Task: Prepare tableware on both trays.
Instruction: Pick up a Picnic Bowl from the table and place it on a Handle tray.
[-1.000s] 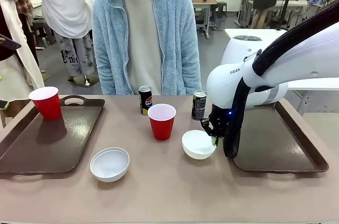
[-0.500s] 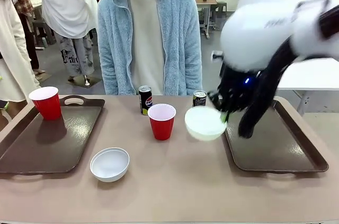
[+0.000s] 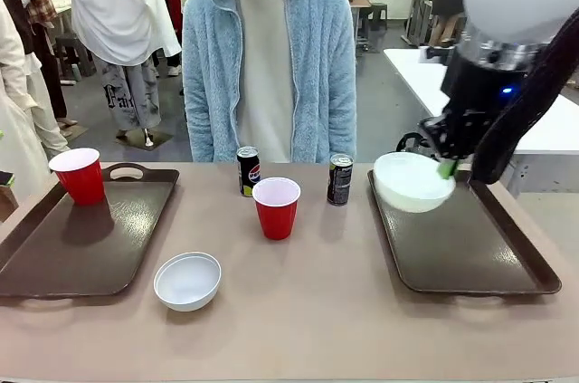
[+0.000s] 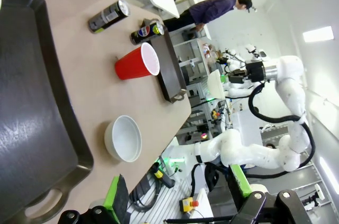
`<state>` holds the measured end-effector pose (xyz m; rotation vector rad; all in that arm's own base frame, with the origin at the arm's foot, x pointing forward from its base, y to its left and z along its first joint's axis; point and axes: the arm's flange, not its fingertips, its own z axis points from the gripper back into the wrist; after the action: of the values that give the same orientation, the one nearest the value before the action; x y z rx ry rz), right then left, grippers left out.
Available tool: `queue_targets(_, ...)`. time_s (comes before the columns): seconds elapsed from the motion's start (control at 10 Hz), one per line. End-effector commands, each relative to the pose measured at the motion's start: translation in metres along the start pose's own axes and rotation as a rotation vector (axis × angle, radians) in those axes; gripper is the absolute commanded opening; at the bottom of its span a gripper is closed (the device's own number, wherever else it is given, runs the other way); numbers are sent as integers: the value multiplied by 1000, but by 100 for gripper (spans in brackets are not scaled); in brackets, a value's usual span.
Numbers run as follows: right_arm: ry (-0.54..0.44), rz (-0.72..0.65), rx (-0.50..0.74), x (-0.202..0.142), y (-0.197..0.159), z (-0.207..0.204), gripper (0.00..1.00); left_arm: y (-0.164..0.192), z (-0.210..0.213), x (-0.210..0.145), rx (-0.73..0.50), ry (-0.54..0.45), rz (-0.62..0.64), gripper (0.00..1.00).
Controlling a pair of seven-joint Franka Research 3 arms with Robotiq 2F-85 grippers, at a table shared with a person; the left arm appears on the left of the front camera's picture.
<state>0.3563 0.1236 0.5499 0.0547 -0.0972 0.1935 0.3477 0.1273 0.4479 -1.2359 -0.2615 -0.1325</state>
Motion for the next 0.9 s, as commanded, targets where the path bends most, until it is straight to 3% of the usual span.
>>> queue_targets(0.0, -22, -16, -1, 2, -55, 2, 0, -2, 0, 1, -18, -11, -8, 100)
queue_targets(0.3, -105, -166, 1, 7, -114, -8, 0, -2, 0, 1, -18, -11, -8, 100)
queue_targets(0.4, -36, -86, 16, 2, -96, 7, 0, -2, 0, 1, -18, -11, -8, 100)
queue_targets(0.7, -58, -117, 15, 3, -111, 5, 2, -2, 0, 1, -18, -11, -8, 100)
queue_targets(0.8, -28, -113, -54, 27, -115, -17, 2, -2, 0, 1, -18, -11, -8, 100)
